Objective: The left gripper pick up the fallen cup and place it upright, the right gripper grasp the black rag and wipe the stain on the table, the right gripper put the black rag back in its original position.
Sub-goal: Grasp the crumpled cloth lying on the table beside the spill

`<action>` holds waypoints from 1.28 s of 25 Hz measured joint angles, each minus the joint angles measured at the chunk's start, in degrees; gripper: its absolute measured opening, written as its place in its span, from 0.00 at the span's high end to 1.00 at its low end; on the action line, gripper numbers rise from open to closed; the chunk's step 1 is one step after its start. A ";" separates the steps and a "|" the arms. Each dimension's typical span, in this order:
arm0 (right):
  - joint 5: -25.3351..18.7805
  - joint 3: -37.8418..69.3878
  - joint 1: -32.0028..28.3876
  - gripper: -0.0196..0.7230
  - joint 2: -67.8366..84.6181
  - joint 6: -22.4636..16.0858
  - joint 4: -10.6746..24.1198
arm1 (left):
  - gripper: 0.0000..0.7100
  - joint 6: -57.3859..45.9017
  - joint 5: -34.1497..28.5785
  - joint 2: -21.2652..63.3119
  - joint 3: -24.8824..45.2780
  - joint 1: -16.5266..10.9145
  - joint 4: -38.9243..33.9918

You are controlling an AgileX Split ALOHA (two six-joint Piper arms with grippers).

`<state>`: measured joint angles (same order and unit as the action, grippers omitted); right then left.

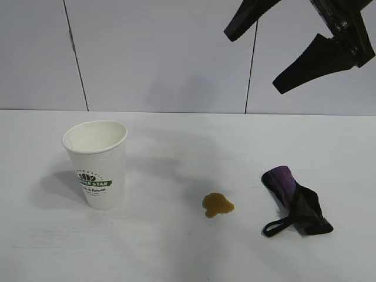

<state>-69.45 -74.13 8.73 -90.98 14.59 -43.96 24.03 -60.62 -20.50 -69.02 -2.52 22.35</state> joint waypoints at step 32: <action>0.00 0.00 0.00 0.20 0.00 -0.72 13.33 | 0.02 -19.66 -11.56 21.53 38.85 -0.07 -23.28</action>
<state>-69.45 -74.13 8.73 -90.98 13.87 -30.63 4.37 -72.18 1.03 -30.17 -2.59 -0.93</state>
